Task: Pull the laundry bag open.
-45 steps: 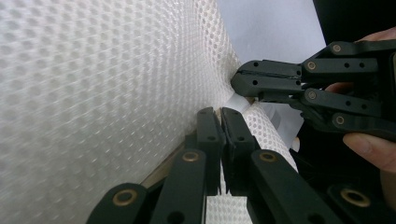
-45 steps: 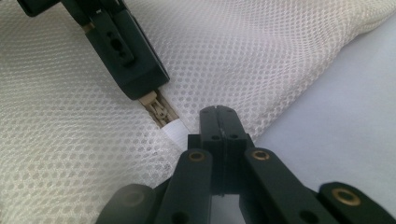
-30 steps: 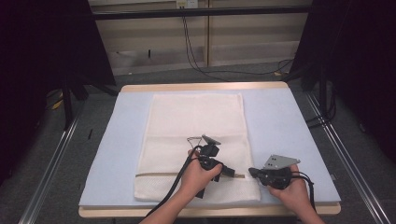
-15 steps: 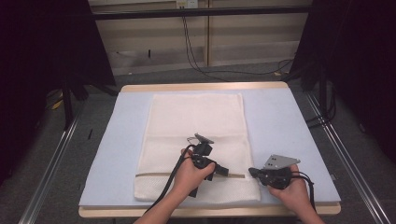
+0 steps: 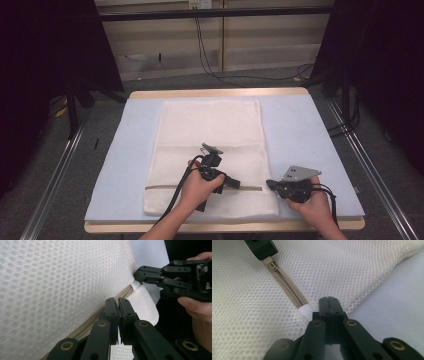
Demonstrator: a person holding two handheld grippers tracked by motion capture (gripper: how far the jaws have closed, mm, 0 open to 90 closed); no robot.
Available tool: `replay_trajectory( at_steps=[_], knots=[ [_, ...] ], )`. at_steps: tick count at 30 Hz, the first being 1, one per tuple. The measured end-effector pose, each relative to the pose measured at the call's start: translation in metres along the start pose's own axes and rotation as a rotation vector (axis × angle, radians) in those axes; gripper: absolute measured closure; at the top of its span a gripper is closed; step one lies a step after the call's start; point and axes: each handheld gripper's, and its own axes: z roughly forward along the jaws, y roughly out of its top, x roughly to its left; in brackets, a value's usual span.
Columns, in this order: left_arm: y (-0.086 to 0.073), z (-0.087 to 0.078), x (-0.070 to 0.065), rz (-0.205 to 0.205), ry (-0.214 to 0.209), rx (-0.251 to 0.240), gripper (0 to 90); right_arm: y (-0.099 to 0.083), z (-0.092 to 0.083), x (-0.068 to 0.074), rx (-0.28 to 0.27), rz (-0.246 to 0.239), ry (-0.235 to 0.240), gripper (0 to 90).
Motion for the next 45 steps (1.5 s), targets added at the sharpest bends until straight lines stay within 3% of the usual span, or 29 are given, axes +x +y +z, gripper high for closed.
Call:
replay_trajectory(
  at_steps=[19, 26, 32, 35, 45],
  knots=[
    [-0.007, -0.018, 0.013, -0.009, 0.009, -0.013, 87.5, 0.000, 0.000, -0.001, -0.002, 0.010, 0.009, 90.0],
    [-0.009, -0.026, 0.016, -0.005, 0.033, -0.018, 87.6, 0.000, 0.000, -0.001, -0.002, 0.009, 0.008, 90.0],
    [-0.011, -0.036, 0.021, -0.019, 0.012, -0.018, 87.5, 0.000, 0.000, -0.001, 0.000, 0.013, 0.009, 90.0],
    [-0.012, -0.039, 0.022, -0.010, 0.031, -0.020, 87.5, 0.000, 0.000, -0.001, 0.000, 0.013, 0.009, 90.0],
    [-0.015, -0.044, 0.026, -0.030, 0.019, -0.029, 87.5, 0.000, 0.000, -0.001, -0.001, 0.013, 0.009, 90.0]
  ],
)
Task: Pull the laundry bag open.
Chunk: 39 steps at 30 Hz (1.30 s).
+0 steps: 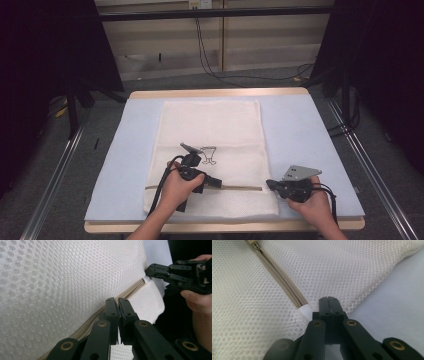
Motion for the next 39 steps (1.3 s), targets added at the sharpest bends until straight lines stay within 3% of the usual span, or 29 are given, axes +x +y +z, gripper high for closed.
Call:
replay_trajectory(
  at_steps=[9, 20, 23, 30, 33, 35, 39],
  knots=[
    [-0.004, -0.010, 0.006, -0.002, 0.006, -0.015, 87.4, 0.000, 0.000, 0.000, 0.001, 0.002, 0.002, 90.0],
    [-0.006, -0.018, 0.010, -0.033, 0.008, -0.025, 87.5, 0.000, 0.000, 0.000, 0.000, 0.004, 0.005, 90.0],
    [-0.007, -0.022, 0.013, -0.022, 0.018, -0.030, 87.5, 0.000, 0.000, 0.000, 0.000, 0.005, 0.005, 90.0],
    [-0.008, -0.033, 0.018, -0.047, 0.009, -0.043, 87.5, 0.000, 0.000, -0.001, 0.001, 0.013, 0.006, 90.0],
    [-0.008, -0.037, 0.020, -0.041, 0.024, -0.042, 87.4, 0.000, 0.000, -0.001, 0.002, 0.017, 0.006, 90.0],
    [-0.009, -0.038, 0.020, -0.053, 0.010, -0.041, 87.4, 0.000, 0.000, -0.001, 0.001, 0.018, 0.005, 90.0],
    [-0.009, -0.040, 0.022, -0.043, 0.026, -0.039, 87.4, 0.000, 0.000, -0.001, 0.002, 0.017, 0.005, 90.0]
  ],
)
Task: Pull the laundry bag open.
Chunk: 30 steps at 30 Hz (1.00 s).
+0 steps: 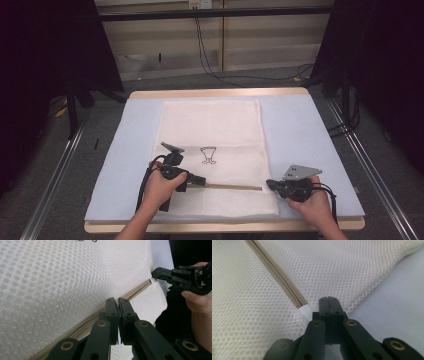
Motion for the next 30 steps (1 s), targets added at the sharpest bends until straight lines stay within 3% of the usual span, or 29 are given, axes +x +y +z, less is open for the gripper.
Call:
replay_trajectory(
  at_steps=[8, 13, 19, 30],
  knots=[
    [-0.004, -0.010, 0.005, -0.022, -0.002, -0.016, 87.4, 0.000, 0.000, 0.000, 0.000, 0.000, 0.001, 90.0],
    [-0.005, -0.014, 0.007, -0.006, 0.038, -0.026, 87.4, 0.000, 0.000, 0.000, 0.000, 0.001, 0.002, 90.0],
    [-0.008, -0.019, 0.008, -0.026, 0.017, -0.032, 87.5, 0.000, 0.000, 0.000, 0.001, 0.000, 0.003, 90.0],
    [-0.013, -0.032, 0.019, -0.033, 0.041, -0.045, 87.4, 0.000, 0.000, -0.001, 0.000, 0.001, 0.006, 90.0]
  ],
)
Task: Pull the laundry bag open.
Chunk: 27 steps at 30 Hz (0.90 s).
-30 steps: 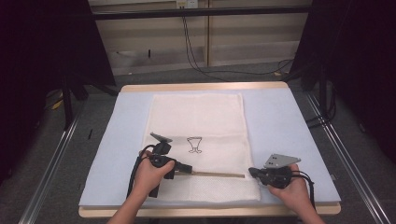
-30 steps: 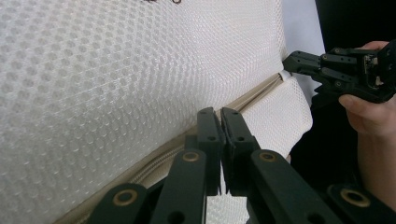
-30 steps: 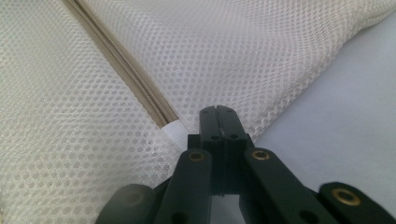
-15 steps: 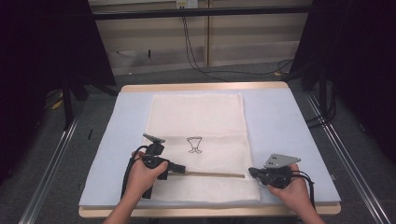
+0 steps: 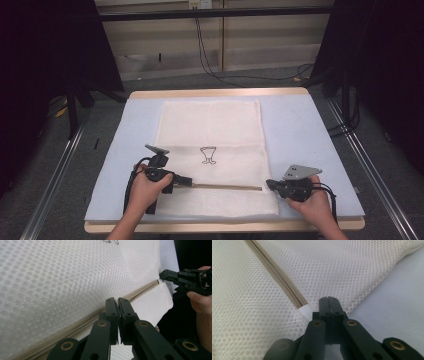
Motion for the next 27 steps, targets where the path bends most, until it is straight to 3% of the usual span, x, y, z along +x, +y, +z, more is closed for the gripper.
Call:
replay_trajectory(
  at_steps=[8, 9, 10, 20, 27],
  knots=[
    [-0.004, -0.009, 0.007, -0.034, -0.007, -0.012, 87.5, 0.000, 0.000, 0.000, 0.000, 0.001, 0.000, 90.0],
    [-0.004, -0.010, 0.009, -0.018, 0.001, -0.013, 87.5, 0.000, 0.000, 0.000, 0.000, 0.001, 0.000, 90.0],
    [-0.005, -0.011, 0.009, -0.040, -0.009, -0.016, 87.5, 0.000, 0.000, 0.000, 0.000, 0.001, 0.000, 90.0],
    [-0.006, -0.024, 0.015, -0.033, -0.021, -0.033, 87.5, 0.000, 0.000, 0.000, 0.001, 0.005, 0.002, 90.0],
    [-0.009, -0.031, 0.021, -0.060, -0.021, -0.048, 87.5, 0.000, 0.000, -0.001, 0.002, 0.007, 0.002, 90.0]
  ],
)
